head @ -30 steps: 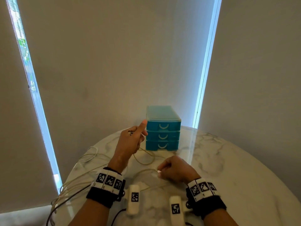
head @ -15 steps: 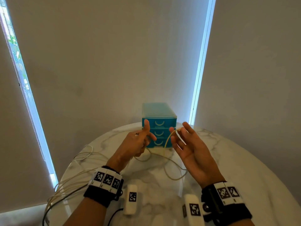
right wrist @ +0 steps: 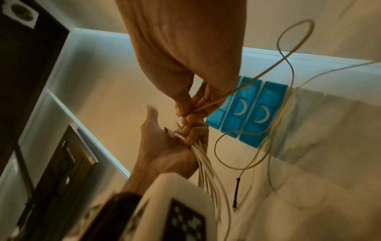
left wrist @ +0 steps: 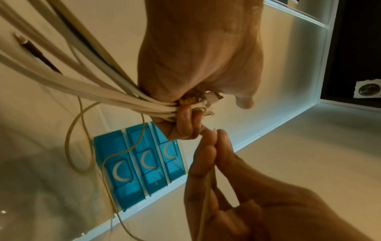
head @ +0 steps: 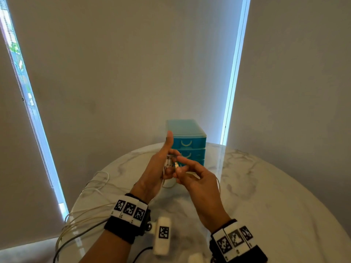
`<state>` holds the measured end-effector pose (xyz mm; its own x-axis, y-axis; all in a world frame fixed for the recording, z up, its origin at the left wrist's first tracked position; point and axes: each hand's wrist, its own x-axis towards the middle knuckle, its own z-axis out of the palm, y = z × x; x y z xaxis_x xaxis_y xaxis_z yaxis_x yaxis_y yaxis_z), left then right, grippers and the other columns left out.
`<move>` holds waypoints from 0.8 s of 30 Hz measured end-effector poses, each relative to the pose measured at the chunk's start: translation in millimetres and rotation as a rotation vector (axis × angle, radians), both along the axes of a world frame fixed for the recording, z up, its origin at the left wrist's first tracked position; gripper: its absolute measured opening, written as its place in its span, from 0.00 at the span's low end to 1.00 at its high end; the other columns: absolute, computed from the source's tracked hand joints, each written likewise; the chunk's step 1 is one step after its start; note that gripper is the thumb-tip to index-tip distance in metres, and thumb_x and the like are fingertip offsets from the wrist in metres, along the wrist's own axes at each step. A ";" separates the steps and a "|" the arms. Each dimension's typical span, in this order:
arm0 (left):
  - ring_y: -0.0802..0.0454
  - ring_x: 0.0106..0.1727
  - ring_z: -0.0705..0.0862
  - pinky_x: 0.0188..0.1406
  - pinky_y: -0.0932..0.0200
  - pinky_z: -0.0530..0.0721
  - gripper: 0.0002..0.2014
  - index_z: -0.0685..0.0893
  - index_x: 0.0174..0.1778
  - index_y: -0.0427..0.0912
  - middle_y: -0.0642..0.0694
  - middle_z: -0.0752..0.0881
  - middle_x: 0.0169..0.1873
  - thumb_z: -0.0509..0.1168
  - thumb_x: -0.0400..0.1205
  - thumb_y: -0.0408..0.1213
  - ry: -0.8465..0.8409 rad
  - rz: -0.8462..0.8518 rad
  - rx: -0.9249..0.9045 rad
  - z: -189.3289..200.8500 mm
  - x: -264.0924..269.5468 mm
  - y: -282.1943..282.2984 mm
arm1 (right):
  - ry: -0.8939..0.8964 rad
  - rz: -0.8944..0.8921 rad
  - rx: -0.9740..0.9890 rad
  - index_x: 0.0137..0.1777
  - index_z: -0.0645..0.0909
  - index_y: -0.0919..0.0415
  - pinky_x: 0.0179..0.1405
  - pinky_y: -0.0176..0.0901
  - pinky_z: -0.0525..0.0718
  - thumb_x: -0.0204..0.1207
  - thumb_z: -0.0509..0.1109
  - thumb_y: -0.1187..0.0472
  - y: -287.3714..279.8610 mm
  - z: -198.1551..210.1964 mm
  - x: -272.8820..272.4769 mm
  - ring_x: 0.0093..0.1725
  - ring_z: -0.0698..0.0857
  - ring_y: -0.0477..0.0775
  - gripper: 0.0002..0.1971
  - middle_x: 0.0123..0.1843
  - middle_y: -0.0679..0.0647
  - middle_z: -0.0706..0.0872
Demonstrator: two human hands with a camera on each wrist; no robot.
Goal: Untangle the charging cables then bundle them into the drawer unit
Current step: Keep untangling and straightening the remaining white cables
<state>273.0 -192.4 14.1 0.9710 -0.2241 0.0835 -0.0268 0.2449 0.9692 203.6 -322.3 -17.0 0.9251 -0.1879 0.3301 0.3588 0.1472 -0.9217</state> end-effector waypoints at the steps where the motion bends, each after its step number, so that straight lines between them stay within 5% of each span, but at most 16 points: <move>1: 0.45 0.38 0.80 0.38 0.54 0.77 0.39 0.87 0.45 0.48 0.45 0.88 0.38 0.66 0.71 0.85 -0.029 0.015 0.059 0.1 -2.8 -2.8 | -0.019 -0.036 -0.003 0.64 0.90 0.54 0.53 0.39 0.93 0.82 0.80 0.65 1.9 1.2 -0.9 0.54 0.95 0.50 0.13 0.51 0.53 0.96; 4: 0.51 0.35 0.80 0.37 0.58 0.81 0.35 0.84 0.42 0.46 0.47 0.84 0.32 0.68 0.75 0.80 -0.074 0.036 0.166 -1.5 -7.7 -6.8 | -0.044 -0.122 0.001 0.59 0.84 0.59 0.53 0.45 0.95 0.76 0.86 0.62 2.8 0.8 1.7 0.52 0.95 0.49 0.17 0.49 0.55 0.94; 9: 0.55 0.29 0.75 0.27 0.62 0.76 0.35 0.80 0.39 0.45 0.49 0.78 0.29 0.63 0.79 0.80 -0.076 0.140 0.136 0.2 -9.8 -5.0 | -0.006 -0.043 -0.090 0.59 0.81 0.67 0.48 0.41 0.94 0.73 0.88 0.61 2.6 3.0 2.2 0.49 0.95 0.49 0.21 0.54 0.61 0.91; 13: 0.57 0.21 0.69 0.19 0.63 0.66 0.34 0.74 0.26 0.51 0.51 0.74 0.25 0.57 0.82 0.79 -0.055 0.259 -0.149 6.2 -1.9 9.1 | 0.023 0.019 -0.560 0.56 0.85 0.49 0.45 0.36 0.91 0.70 0.89 0.45 -23.5 2.9 8.1 0.45 0.93 0.45 0.21 0.49 0.46 0.92; 16: 0.59 0.17 0.65 0.15 0.64 0.60 0.33 0.70 0.28 0.50 0.51 0.72 0.26 0.56 0.85 0.75 -0.029 0.246 -0.490 9.8 6.8 26.2 | 0.029 -0.096 -0.823 0.49 0.89 0.43 0.50 0.33 0.86 0.76 0.86 0.55 -58.2 -0.5 16.4 0.51 0.88 0.38 0.09 0.47 0.41 0.92; 20: 0.57 0.18 0.66 0.16 0.66 0.64 0.34 0.68 0.27 0.50 0.50 0.73 0.24 0.54 0.85 0.77 -0.005 0.187 -0.720 9.6 11.8 37.2 | 0.083 -0.580 -0.541 0.53 0.88 0.43 0.65 0.51 0.83 0.80 0.81 0.54 -94.1 -4.8 25.8 0.61 0.83 0.52 0.05 0.61 0.46 0.84; 22: 0.57 0.20 0.69 0.18 0.66 0.68 0.35 0.68 0.27 0.50 0.49 0.74 0.24 0.54 0.84 0.78 -0.004 0.181 -0.747 9.7 12.4 37.2 | 0.249 -0.528 -0.323 0.62 0.86 0.49 0.59 0.53 0.85 0.83 0.78 0.46 -97.3 -3.2 26.6 0.56 0.84 0.55 0.13 0.62 0.52 0.80; 24: 0.57 0.22 0.72 0.19 0.67 0.69 0.34 0.69 0.27 0.50 0.50 0.76 0.25 0.55 0.84 0.78 0.000 0.157 -0.750 9.7 12.9 36.1 | 0.358 -0.282 -0.040 0.65 0.85 0.56 0.48 0.53 0.88 0.88 0.72 0.44 -93.3 -1.0 28.4 0.47 0.87 0.58 0.17 0.52 0.57 0.86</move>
<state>285.9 -156.3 23.8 0.9867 0.0336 0.1591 -0.1161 0.8306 0.5446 232.0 -415.6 -18.0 0.8969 -0.4421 0.0111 0.0376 0.0511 -0.9980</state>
